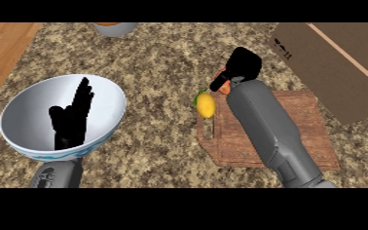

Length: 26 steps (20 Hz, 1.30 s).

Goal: Pick the squash from the cutting board and place it in the cardboard box

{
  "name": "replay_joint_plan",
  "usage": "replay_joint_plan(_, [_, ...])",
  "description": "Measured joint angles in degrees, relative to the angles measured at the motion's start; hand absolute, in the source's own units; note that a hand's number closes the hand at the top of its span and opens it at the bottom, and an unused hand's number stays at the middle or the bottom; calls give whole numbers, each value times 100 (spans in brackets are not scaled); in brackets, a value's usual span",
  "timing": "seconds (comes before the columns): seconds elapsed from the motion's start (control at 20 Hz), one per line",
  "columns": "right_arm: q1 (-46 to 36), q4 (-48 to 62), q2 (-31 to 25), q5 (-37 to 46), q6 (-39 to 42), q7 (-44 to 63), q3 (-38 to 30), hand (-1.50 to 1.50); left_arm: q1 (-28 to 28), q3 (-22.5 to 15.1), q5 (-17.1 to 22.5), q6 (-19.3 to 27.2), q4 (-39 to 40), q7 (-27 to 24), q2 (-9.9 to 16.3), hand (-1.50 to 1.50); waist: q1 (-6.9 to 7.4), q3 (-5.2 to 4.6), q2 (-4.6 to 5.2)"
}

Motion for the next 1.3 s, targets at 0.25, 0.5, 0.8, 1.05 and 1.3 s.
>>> replay_joint_plan(0.25, [-327,-493,-57,221,121,213,194,150,122,54,57,-56,-128,73,41,0,-81,-12,-28])
replay_joint_plan(0.5, [-719,-1373,-127,493,321,610,276,150,226,68,36,-39,-251,172,39,0,-144,-22,-57])
replay_joint_plan(0.8, [-885,-2263,-512,744,755,771,113,150,214,114,58,-62,-236,179,47,0,-172,-20,-54])
replay_joint_plan(1.05, [-783,-2662,-973,923,1109,677,-47,150,282,106,22,-52,-264,160,20,0,-170,-18,-49])
replay_joint_plan(1.3, [-619,-2757,-1603,882,1110,325,-523,150,293,77,-32,-21,-349,186,-15,0,-142,-22,-30])
